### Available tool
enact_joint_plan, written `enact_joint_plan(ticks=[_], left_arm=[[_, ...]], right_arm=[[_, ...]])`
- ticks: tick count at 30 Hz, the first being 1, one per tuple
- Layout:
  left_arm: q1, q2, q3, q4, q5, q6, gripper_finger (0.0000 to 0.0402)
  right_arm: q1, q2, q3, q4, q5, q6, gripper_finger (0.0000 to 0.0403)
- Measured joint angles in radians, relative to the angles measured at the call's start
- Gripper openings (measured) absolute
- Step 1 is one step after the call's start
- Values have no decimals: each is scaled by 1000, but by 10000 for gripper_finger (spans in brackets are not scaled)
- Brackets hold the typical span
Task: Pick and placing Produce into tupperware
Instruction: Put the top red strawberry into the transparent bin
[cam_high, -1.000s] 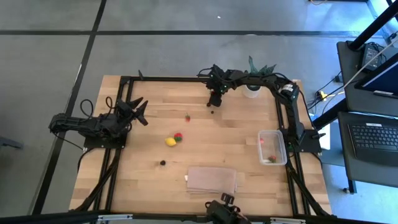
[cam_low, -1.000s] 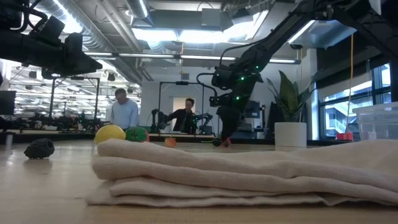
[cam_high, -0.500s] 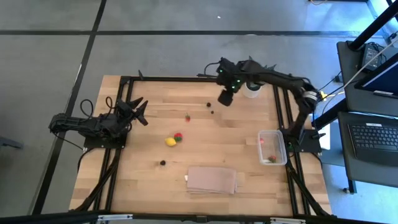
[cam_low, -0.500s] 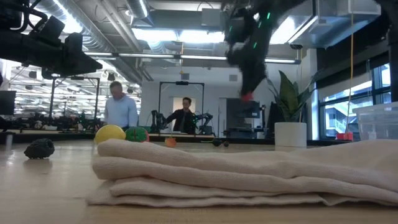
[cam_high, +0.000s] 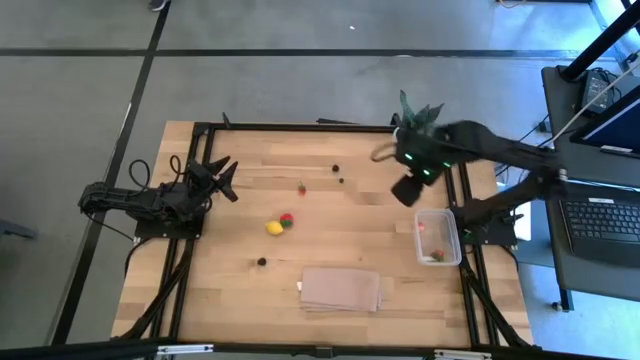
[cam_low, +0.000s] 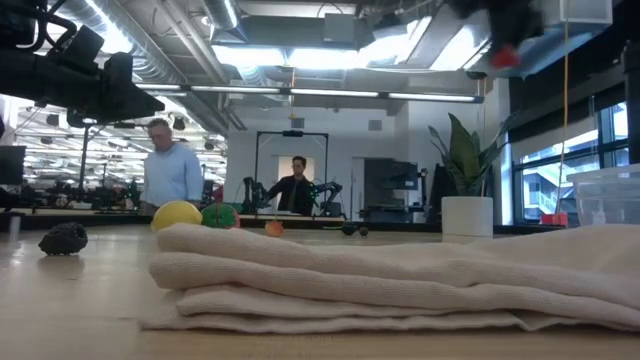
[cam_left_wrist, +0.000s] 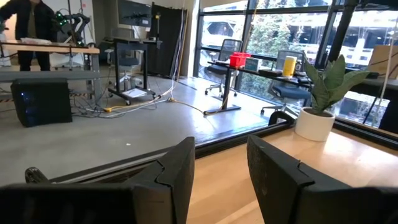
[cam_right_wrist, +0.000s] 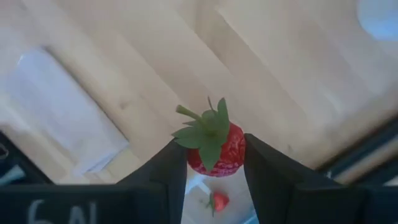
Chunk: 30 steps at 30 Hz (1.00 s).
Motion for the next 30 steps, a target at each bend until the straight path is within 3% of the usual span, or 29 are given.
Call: enact_joint_plan(ticks=[8,17,24,30], left_arm=[[0,0,0,0,0,0,140],[0,0,0,0,0,0,140],[0,0,0,0,0,0,140],[0,0,0,0,0,-1,140]], right_arm=[[216,-252,-356,82,52,398,139],[403,-337,-768,317,-48,664,140],[459,-340,-923,442,-79,735,141],[459,-340,-967,506,-79,697,148]])
